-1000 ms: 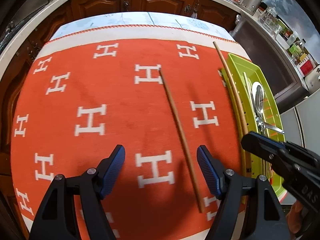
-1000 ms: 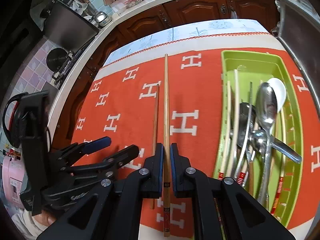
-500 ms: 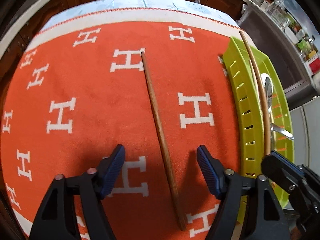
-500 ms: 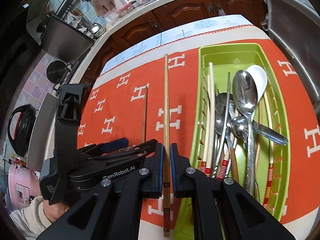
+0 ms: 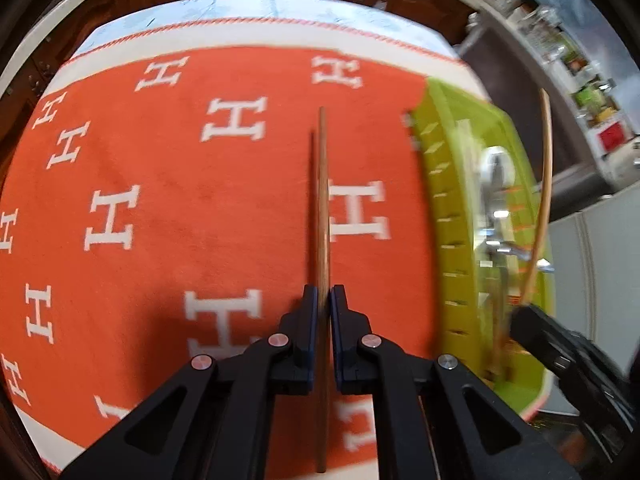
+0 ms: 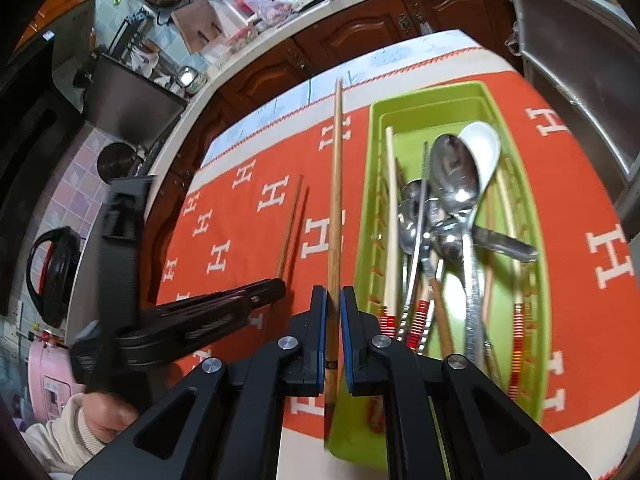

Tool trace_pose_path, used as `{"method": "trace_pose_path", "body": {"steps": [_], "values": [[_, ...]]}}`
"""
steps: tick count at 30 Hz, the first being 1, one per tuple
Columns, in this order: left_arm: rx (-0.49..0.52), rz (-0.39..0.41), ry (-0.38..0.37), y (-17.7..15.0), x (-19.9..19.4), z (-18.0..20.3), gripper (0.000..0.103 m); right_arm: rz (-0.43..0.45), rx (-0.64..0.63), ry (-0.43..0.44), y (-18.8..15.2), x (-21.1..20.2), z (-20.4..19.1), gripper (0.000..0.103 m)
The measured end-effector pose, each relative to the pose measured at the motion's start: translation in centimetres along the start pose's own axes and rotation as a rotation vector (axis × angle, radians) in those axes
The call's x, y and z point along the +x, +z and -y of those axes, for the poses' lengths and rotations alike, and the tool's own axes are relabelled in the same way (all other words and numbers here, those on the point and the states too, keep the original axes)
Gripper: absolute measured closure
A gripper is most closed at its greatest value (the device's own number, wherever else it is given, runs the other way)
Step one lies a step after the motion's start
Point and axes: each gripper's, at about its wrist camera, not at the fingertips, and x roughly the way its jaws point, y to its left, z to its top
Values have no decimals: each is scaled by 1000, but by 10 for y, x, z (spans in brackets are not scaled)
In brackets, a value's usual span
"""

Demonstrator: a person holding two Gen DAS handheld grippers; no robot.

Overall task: Organize utensils
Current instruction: 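Carry both wooden chopsticks into the green tray and open both tools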

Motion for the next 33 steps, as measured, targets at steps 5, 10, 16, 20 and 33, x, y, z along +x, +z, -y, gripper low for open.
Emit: {"method": "trace_pose_path", "body": {"steps": [5, 10, 16, 20, 33], "values": [[67, 61, -104, 2, -42, 35, 99, 60, 19, 6, 4, -35, 13, 96], [143, 70, -177, 6, -60, 73, 99, 117, 51, 34, 18, -67, 24, 96], [179, 35, -212, 1, -57, 98, 99, 142, 45, 11, 27, -100, 24, 96], [176, 18, -218, 6, -41, 105, 99, 115, 8, -33, 29, -110, 24, 96], [137, -34, -159, 4, 4, 91, 82, -159, -36, -210, 33, -23, 30, 96]]}}
